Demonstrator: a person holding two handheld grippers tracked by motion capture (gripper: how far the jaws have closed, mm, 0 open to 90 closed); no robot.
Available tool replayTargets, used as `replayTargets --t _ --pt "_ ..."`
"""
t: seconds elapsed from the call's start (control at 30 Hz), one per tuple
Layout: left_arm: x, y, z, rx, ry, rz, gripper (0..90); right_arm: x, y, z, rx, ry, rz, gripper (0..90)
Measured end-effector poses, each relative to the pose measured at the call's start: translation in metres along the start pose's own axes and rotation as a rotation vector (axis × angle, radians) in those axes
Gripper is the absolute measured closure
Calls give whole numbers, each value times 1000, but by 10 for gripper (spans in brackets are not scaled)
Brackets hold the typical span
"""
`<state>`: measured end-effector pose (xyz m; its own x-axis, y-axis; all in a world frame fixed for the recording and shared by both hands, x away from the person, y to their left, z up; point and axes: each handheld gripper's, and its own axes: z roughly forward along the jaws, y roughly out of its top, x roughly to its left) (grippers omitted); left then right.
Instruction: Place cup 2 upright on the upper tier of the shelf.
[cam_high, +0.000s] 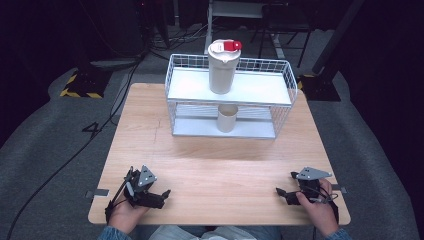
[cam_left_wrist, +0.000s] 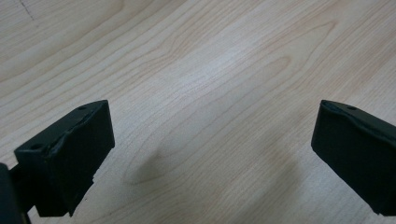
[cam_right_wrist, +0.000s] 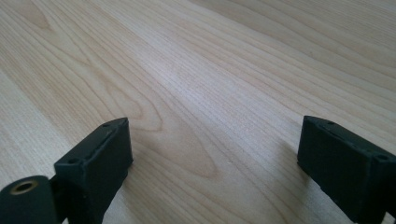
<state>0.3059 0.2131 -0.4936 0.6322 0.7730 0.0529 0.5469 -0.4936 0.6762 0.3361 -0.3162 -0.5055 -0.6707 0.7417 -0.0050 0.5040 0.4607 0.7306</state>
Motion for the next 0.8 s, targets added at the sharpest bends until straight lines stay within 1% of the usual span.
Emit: replayTargets --t 0.03,0.1,0.13,0.17,0.27,0.3,0.33,0.37,0.8 --pt "0 0 1 15 -12 -13 1 0 0 0 0 0 0 102" --pt "0 -1 5 44 -11 -10 1 0 0 0 0 0 0 102" --pt "0 -2 7 60 -21 -21 0 0 0 0 0 0 0 102" --pt "1 -2 8 62 -22 -23 0 0 0 0 0 0 0 102" --pt "2 -3 8 57 -27 -29 0 0 0 0 0 0 1 102" --pt "3 -4 8 51 -31 -39 0 0 0 0 0 0 1 102" --pt "4 -6 10 32 -46 -62 0 0 0 0 0 0 0 102" --pt "6 -7 10 23 -37 -53 0 0 0 0 0 0 0 102" --pt "5 -7 11 21 -31 -61 0 0 0 0 -1 1 1 102"
